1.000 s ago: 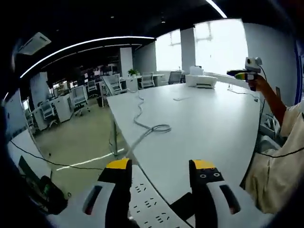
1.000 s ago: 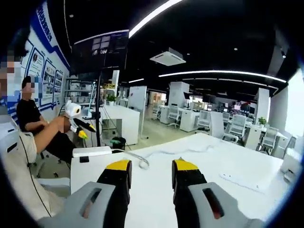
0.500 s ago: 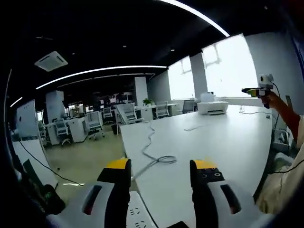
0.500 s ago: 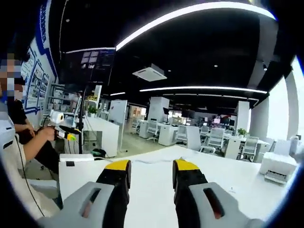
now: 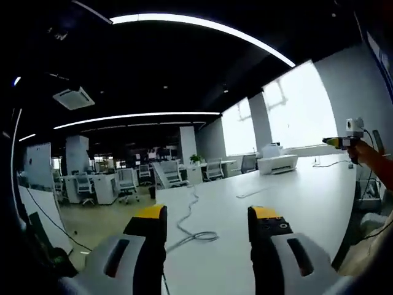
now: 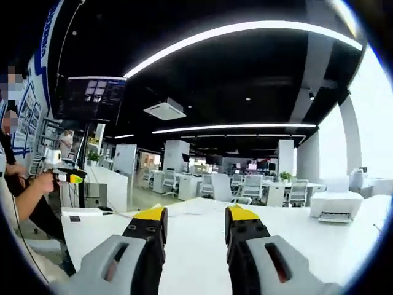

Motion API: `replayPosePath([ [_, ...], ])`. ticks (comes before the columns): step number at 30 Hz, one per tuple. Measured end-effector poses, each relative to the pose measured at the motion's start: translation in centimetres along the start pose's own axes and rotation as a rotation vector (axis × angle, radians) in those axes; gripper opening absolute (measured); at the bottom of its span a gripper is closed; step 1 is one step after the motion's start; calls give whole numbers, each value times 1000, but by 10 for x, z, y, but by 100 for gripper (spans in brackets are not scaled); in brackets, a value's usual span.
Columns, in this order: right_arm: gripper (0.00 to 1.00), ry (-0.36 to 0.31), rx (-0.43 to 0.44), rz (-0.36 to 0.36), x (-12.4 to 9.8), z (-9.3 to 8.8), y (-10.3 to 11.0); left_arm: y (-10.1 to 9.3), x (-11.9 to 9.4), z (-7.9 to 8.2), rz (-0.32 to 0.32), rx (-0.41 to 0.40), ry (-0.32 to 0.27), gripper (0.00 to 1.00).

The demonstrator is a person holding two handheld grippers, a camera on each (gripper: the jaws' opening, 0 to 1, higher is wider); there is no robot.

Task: Pick up the power strip scattered on the table, fix it on the side mounting bracket of the table, and press the switch

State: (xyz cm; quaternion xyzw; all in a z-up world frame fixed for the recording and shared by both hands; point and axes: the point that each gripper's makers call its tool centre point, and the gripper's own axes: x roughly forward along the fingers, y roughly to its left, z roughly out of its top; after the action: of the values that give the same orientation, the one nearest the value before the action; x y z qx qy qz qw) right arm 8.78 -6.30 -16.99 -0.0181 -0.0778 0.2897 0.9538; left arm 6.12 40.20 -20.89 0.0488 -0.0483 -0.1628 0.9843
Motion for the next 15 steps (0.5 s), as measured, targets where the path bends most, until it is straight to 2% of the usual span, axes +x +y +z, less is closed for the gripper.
replayPosePath([
  [5, 37, -10, 16, -18, -15, -3, -3, -8, 4, -12, 12, -17, -5, 58],
  [9, 40, 2, 10, -25, -24, -9, -6, -2, 5, -16, 58, -19, -22, 58],
  [15, 43, 15, 22, -46, -39, -24, -15, 5, 1, -32, 109, -52, -32, 59],
])
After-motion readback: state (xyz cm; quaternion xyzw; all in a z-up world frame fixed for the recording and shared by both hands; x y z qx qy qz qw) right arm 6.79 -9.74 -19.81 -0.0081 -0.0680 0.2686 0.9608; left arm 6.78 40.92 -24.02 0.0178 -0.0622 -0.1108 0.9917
